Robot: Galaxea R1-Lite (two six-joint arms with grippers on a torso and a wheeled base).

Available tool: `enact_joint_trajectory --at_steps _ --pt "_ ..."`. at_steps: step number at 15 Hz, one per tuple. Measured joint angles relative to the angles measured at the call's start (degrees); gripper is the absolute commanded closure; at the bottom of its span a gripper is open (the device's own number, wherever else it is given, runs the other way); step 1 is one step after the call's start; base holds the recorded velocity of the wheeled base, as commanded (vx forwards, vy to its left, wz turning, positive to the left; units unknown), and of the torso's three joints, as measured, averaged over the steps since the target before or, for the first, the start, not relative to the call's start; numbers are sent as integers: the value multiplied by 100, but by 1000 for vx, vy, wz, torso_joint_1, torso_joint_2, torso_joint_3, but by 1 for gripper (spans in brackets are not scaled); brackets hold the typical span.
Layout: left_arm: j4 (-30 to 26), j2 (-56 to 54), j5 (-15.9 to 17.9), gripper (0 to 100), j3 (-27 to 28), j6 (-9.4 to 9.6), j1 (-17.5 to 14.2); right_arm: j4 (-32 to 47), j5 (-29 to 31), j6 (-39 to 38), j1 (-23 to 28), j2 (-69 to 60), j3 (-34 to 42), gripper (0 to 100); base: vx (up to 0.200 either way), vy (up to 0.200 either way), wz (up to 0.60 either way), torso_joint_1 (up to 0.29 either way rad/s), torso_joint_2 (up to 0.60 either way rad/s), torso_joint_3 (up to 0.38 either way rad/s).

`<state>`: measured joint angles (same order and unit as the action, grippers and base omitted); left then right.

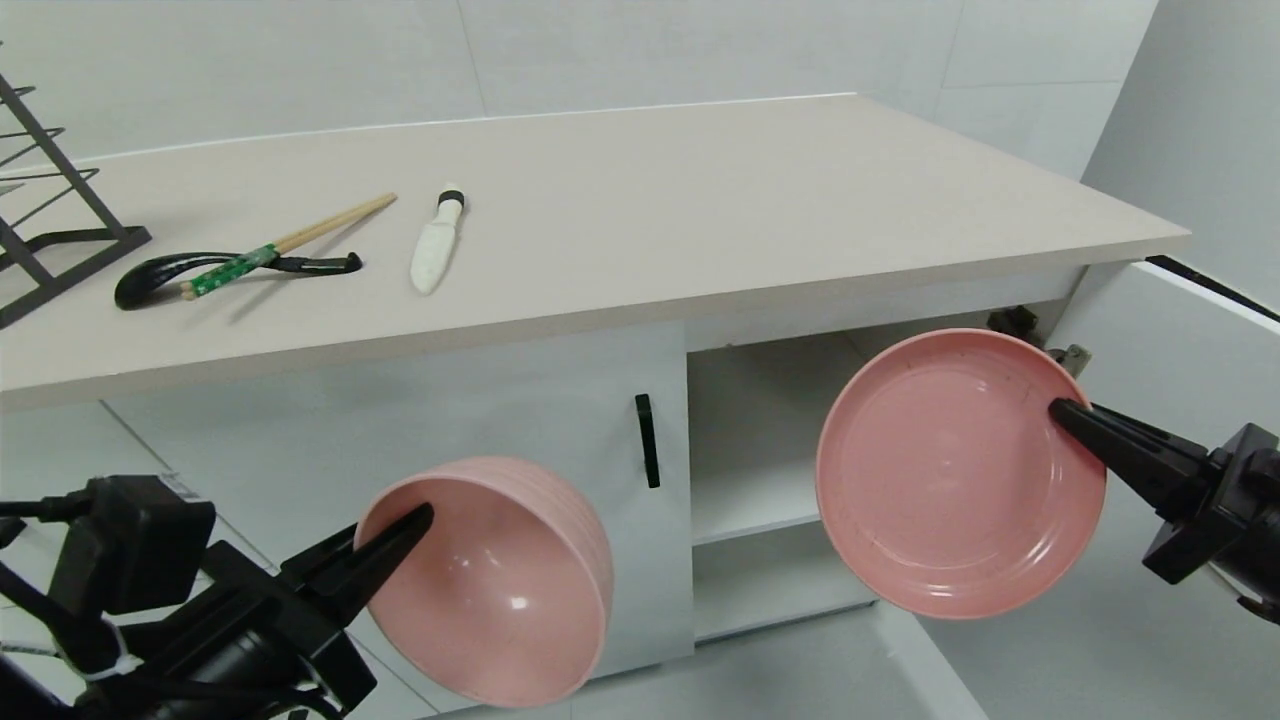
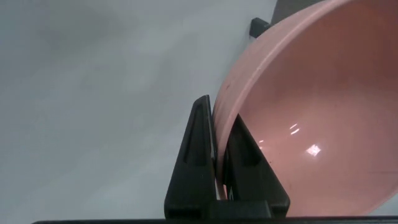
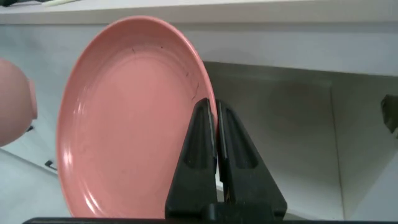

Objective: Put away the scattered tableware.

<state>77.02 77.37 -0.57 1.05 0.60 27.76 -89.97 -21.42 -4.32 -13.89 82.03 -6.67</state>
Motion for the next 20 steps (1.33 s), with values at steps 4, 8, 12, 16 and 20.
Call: enact_joint_trajectory --at_steps 4,8,12,16,20 --pt "2 -6 -2 100 0 0 0 13 0 -6 5 11 0 100 -200 -200 0 -25 211 45" --pt "60 -12 -2 100 -52 2 2 -2 -6 -4 0 66 -2 100 -50 -50 0 -1 18 22" --pt "50 -11 -5 100 -69 -5 -4 9 0 0 0 101 -2 100 0 0 0 -2 2 25" --pt "55 2 -5 100 -65 -13 0 -2 -1 13 0 241 50 100 0 0 0 0 0 0" --pt "39 24 -2 100 -69 38 0 5 10 18 16 735 172 100 100 -100 0 0 2 1"
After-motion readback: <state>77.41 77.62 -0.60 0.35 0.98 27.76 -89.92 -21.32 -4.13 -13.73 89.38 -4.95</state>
